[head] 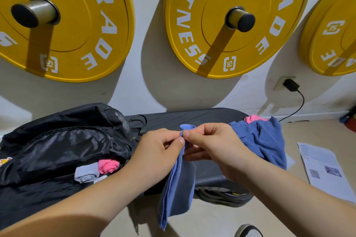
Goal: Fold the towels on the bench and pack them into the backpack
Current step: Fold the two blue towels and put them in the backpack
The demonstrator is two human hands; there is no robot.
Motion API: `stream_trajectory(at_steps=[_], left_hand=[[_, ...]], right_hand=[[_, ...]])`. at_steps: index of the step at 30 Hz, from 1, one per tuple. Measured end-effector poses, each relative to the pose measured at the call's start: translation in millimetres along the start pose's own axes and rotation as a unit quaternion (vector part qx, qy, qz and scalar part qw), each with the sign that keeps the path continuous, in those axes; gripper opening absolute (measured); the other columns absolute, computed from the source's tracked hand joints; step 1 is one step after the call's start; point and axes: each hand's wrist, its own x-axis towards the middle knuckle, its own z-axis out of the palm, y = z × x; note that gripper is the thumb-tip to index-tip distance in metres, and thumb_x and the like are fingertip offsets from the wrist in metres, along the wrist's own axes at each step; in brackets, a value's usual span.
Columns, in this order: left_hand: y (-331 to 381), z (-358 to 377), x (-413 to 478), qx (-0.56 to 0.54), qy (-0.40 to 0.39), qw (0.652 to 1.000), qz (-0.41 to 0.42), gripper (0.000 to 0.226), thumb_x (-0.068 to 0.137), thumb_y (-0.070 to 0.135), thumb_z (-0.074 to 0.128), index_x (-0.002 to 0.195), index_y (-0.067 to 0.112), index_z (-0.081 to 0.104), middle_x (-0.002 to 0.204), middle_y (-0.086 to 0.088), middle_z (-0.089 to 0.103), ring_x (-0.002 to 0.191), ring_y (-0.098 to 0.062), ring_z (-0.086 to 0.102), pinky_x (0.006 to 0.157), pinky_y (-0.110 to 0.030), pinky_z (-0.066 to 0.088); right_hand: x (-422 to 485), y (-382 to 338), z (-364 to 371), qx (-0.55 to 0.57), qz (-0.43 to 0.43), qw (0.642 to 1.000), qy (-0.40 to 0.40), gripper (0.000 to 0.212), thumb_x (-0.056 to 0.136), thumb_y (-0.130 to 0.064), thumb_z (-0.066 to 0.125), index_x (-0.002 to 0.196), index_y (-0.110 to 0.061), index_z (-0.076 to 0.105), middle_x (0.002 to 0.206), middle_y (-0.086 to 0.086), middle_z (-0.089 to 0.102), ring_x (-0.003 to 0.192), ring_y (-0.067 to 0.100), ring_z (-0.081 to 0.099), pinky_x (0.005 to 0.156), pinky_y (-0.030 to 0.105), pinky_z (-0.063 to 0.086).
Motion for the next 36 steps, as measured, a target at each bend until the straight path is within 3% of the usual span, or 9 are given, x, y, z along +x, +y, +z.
stream_trajectory(at_steps=[3,8,12,14,19,25,28,31,36], left_hand=[[6.6,-1.1,-2.0,-0.011,0.011,1.000,0.010,0.017,0.092,0.022,0.070,0.080,0.031,0.079,0.077,0.007,0.066,0.071,-0.005,0.065,0.067,-0.017,0.048],[7.3,-9.3,0.8,-0.054,0.027,0.998,-0.024,0.017,0.091,0.013,0.072,0.094,0.027,0.082,0.085,0.010,0.078,0.074,0.003,0.071,0.068,-0.014,0.051],[-0.6,-22.4,7.6,-0.083,0.007,0.994,-0.064,0.014,0.098,0.015,0.062,0.093,0.019,0.074,0.082,-0.005,0.076,0.073,-0.011,0.063,0.072,-0.036,0.051],[4.6,-28.1,7.7,-0.168,-0.021,0.983,-0.074,0.013,0.102,0.012,0.057,0.098,0.013,0.069,0.085,-0.012,0.074,0.079,-0.013,0.061,0.075,-0.033,0.048],[28.3,-48.5,10.1,-0.407,-0.081,0.908,-0.052,0.018,0.096,0.018,0.062,0.110,0.006,0.062,0.101,-0.013,0.071,0.094,-0.018,0.066,0.081,-0.030,0.054],[10.3,-49.5,16.1,-0.224,0.025,0.974,-0.025,0.016,0.106,0.011,0.049,0.098,0.014,0.063,0.067,0.002,0.067,0.056,-0.007,0.054,0.051,-0.021,0.041],[2.7,-50.8,15.2,-0.169,0.019,0.985,-0.018,0.021,0.106,0.014,0.049,0.091,0.020,0.062,0.062,0.005,0.062,0.054,-0.008,0.047,0.051,-0.024,0.037],[8.5,-54.4,13.8,-0.182,0.015,0.983,-0.014,0.020,0.106,0.018,0.050,0.093,0.022,0.064,0.068,-0.014,0.065,0.058,-0.015,0.051,0.051,-0.025,0.038],[-0.9,-55.4,13.4,-0.166,-0.060,0.981,-0.082,0.017,0.106,0.020,0.052,0.107,0.008,0.064,0.076,-0.027,0.064,0.060,-0.032,0.053,0.051,-0.034,0.044]], right_hand=[[-2.2,-4.6,1.3,0.027,0.001,0.999,-0.021,0.032,0.097,-0.014,0.067,0.065,-0.010,0.073,0.074,0.016,0.073,0.080,0.034,0.073,0.087,0.050,0.062],[-4.7,-11.3,-4.1,0.003,0.023,0.994,-0.109,0.025,0.099,-0.018,0.058,0.103,-0.004,0.078,0.103,0.015,0.076,0.093,0.021,0.071,0.096,0.043,0.057],[8.7,-1.3,-15.0,-0.154,-0.029,0.987,0.024,0.017,0.087,-0.029,0.077,0.101,-0.022,0.077,0.101,-0.001,0.076,0.086,0.008,0.067,0.091,0.041,0.058],[15.9,2.7,-26.8,-0.150,-0.018,0.988,0.042,0.047,0.071,-0.043,0.086,0.114,-0.032,0.070,0.116,-0.005,0.072,0.101,0.006,0.069,0.097,0.038,0.056],[10.7,-0.2,-43.3,-0.017,0.023,0.987,-0.157,0.040,0.089,-0.030,0.075,0.128,-0.021,0.068,0.130,0.000,0.070,0.124,0.017,0.064,0.106,0.042,0.049],[7.3,-3.1,-34.1,-0.004,-0.058,0.996,-0.073,0.031,0.097,-0.030,0.059,0.120,-0.014,0.072,0.121,0.007,0.075,0.111,0.018,0.068,0.099,0.044,0.054],[4.7,-4.2,-27.3,-0.060,-0.099,0.992,-0.054,0.026,0.103,-0.029,0.052,0.120,-0.022,0.071,0.116,-0.004,0.076,0.107,0.007,0.068,0.087,0.028,0.056],[0.7,-10.5,-24.7,-0.052,-0.101,0.992,-0.048,0.026,0.104,-0.034,0.050,0.114,-0.027,0.072,0.109,-0.007,0.077,0.099,0.005,0.070,0.078,0.024,0.056],[3.2,-5.4,-29.8,0.006,-0.005,0.998,-0.057,0.035,0.101,-0.040,0.057,0.121,-0.013,0.068,0.120,0.011,0.074,0.109,0.024,0.071,0.092,0.042,0.055]])
